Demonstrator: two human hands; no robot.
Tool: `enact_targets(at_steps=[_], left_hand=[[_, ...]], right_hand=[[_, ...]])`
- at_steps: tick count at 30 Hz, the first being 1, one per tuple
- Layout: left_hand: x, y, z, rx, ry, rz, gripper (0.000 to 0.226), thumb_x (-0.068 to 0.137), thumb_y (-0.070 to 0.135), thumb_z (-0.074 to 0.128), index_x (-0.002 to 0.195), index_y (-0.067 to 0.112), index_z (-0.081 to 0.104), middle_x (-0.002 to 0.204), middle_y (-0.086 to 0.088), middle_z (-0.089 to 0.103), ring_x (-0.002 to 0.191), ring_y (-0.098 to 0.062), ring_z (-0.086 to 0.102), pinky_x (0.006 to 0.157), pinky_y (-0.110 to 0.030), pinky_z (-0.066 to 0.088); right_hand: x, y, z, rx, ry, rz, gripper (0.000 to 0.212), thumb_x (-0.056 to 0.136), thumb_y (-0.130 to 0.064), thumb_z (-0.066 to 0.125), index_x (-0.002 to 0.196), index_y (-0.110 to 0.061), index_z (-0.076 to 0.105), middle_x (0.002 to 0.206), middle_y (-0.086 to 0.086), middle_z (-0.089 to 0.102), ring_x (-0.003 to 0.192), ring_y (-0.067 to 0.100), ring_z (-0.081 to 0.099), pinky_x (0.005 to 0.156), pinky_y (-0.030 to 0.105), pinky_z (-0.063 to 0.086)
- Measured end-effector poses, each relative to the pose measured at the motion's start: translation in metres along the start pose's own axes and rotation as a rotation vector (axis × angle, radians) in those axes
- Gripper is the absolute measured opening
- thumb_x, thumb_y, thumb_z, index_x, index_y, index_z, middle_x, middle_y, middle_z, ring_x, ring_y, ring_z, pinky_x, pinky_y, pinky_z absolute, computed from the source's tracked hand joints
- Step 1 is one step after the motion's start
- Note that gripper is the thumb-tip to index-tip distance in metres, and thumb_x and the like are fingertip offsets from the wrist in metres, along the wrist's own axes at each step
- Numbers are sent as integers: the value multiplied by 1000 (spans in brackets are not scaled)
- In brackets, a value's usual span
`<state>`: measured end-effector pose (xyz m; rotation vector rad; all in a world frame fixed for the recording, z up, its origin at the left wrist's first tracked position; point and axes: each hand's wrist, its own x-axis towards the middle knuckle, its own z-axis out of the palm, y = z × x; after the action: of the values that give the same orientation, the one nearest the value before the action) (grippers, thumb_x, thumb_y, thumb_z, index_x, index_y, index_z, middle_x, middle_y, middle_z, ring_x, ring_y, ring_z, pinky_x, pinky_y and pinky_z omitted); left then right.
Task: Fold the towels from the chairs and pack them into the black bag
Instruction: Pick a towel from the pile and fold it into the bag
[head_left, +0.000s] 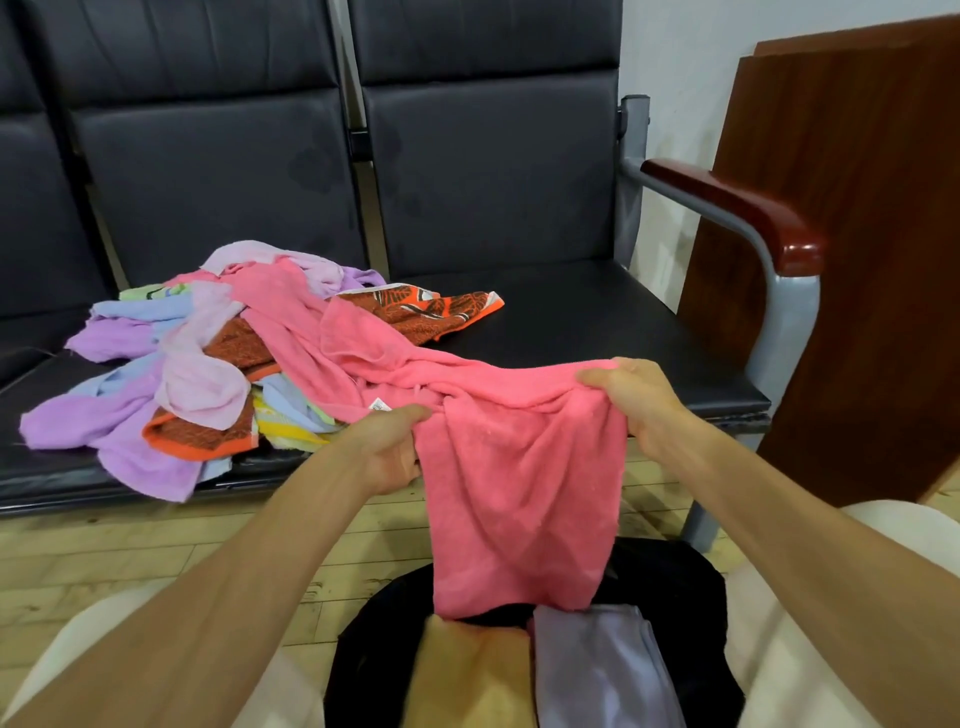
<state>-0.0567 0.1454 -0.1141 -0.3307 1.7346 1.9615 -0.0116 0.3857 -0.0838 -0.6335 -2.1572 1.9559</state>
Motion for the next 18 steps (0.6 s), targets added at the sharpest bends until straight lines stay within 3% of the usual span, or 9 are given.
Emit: enact_targets(at_steps=[4, 6, 8, 12, 14, 18], left_hand=[[-12, 11, 0, -80, -30, 69, 16, 97, 15, 46, 101, 12, 62, 81, -8, 65, 69, -18, 61, 59, -29, 54], [-18, 21, -2, -130, -24, 135, 23, 98, 15, 44, 111, 8, 61, 86, -9, 69, 72, -18, 65, 60, -28, 56], [-27, 31, -7, -160, -42, 209, 26, 100, 17, 40, 111, 5, 61, 88, -9, 73, 75, -17, 69, 66, -28, 58], [-42, 44, -17, -226, -63, 298, 39, 101, 27, 40, 129, 3, 55, 122, -15, 64, 111, -24, 63, 95, -38, 51], [-49, 46, -19, -251, -91, 327, 42, 99, 33, 44, 132, 8, 54, 126, -12, 63, 112, -22, 62, 90, -34, 54], [-64, 56, -13, -249, -70, 405, 32, 98, 29, 48, 114, 7, 64, 97, -5, 73, 83, -13, 70, 69, -26, 57]], right_hand=[[-1, -1, -3, -48, -60, -13, 13, 97, -8, 52, 86, -6, 61, 84, 11, 61, 85, 27, 59, 61, 28, 45], [1, 1, -7, -54, -51, -30, 24, 98, -6, 48, 116, 3, 61, 113, 25, 61, 107, 38, 58, 74, 31, 46], [1, -1, -12, -40, -13, -40, 37, 98, -6, 46, 133, -12, 55, 130, 12, 54, 113, 27, 56, 84, 32, 46], [-9, -4, -19, 82, -137, -70, 42, 96, -3, 37, 112, -22, 71, 121, 1, 63, 106, 18, 60, 88, 32, 50], [-16, -8, -22, 183, -130, -60, 40, 95, -2, 38, 106, -16, 73, 116, 6, 67, 104, 22, 64, 84, 33, 53], [-25, -28, -32, 402, -89, -41, 28, 93, -3, 45, 101, -9, 71, 110, 13, 69, 100, 24, 66, 75, 31, 52]])
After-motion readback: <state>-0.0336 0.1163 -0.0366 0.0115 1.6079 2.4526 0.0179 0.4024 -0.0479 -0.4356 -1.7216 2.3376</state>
